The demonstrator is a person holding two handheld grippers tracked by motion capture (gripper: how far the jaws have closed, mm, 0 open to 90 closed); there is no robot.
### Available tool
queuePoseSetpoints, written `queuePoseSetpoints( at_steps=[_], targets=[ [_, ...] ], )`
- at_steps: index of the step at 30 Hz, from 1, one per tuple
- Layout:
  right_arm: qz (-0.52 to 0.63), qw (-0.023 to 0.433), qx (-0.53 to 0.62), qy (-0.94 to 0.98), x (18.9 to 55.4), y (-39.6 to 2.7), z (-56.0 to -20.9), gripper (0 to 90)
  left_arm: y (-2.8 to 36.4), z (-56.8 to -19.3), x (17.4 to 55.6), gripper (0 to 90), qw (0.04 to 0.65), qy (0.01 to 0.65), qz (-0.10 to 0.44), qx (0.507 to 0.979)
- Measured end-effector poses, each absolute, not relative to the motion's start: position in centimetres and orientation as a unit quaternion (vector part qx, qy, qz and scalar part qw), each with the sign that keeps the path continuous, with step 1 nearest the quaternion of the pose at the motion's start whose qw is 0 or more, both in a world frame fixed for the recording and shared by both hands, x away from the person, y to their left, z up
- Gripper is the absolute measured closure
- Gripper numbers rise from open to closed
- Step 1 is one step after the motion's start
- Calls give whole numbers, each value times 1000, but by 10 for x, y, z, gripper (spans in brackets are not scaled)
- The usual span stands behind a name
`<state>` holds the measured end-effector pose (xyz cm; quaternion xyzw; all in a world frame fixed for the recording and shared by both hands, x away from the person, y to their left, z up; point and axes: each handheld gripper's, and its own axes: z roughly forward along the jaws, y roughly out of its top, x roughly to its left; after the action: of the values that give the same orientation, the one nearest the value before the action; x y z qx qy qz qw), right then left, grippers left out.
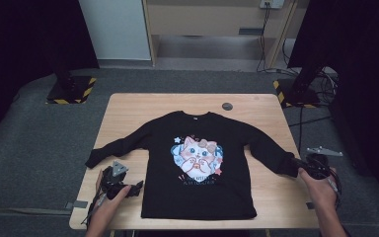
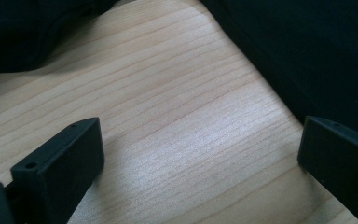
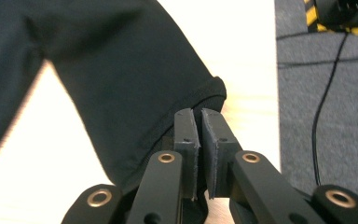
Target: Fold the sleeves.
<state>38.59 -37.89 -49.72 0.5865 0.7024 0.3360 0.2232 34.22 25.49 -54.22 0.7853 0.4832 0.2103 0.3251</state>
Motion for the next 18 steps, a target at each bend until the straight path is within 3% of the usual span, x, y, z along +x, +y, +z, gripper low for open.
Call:
queuePoseSetpoints(
  at_steps=[18],
  targets=[
    [382, 236, 486, 750, 394, -300, -443, 852, 255, -542, 342, 0, 325, 481, 209, 787]
  ],
)
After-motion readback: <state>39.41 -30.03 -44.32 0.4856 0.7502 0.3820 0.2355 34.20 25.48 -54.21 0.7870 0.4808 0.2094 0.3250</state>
